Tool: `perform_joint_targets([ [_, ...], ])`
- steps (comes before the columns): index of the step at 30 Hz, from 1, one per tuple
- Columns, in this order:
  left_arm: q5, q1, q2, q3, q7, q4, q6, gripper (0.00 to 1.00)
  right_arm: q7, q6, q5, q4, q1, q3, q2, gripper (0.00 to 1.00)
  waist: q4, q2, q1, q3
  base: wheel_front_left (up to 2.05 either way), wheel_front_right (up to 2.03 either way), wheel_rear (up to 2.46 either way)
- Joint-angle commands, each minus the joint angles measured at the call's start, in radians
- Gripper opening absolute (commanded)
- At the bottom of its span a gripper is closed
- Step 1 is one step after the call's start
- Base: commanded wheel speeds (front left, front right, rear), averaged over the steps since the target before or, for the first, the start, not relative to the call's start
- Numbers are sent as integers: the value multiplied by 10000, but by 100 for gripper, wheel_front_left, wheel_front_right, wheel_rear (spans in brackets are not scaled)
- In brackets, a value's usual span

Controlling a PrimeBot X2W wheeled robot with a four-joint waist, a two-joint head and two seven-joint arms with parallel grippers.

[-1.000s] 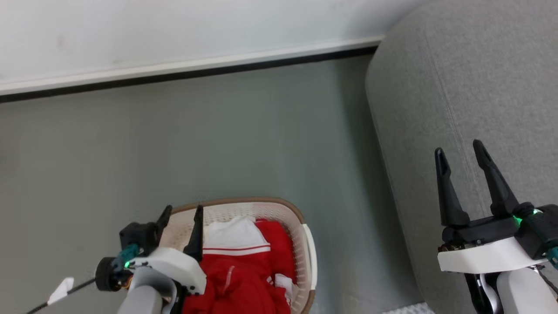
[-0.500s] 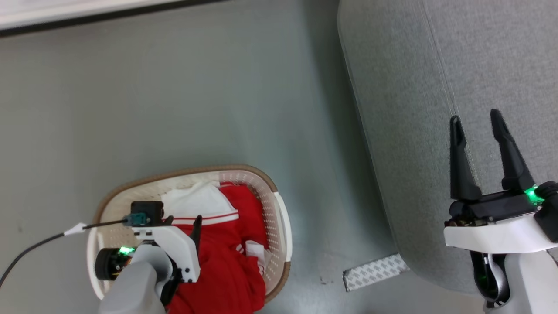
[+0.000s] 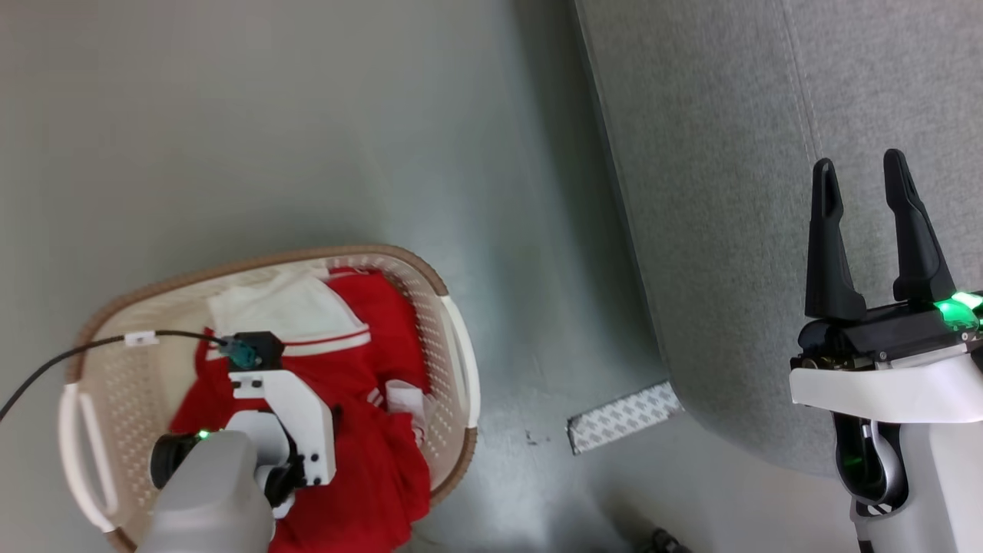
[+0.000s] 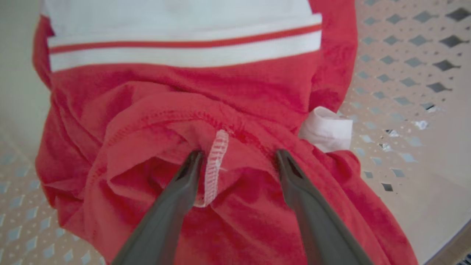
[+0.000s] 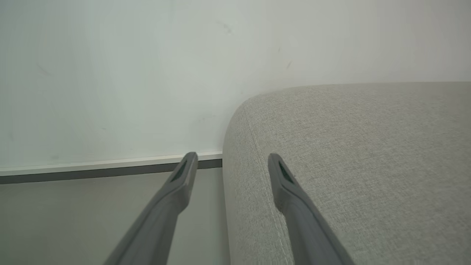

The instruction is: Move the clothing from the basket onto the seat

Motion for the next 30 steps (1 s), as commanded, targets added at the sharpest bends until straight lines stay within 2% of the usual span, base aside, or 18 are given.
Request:
perform_joint_targets([
  [1,-122,-107,156,-36,154,66,-33,100,5,-25,76,-66,-149,11,33,100,-220,-1,-1,323,0,0,0],
  [8,-171,-464,552,-101,871,149,228,100,5,-25,545,-119,-388,202,35,100,-648,-1,-1,1169,0,0,0],
  [19,102,-787,479,-549,1835,215,420,100,5,-25,417,-242,-341,21,34,100,-410,-1,-1,1678,0,0,0],
  [20,71,-799,482,-554,1825,218,419,42,5,-25,419,-238,-390,48,34,100,-404,-1,-1,1683,0,0,0],
  [21,33,-808,489,-552,1763,217,418,0,5,-25,422,-230,-429,68,33,100,-399,-1,-1,1683,0,0,0],
  [30,-254,-897,647,-437,1202,200,433,0,5,-25,479,-78,-713,260,33,100,-503,-1,-1,1402,0,0,0],
])
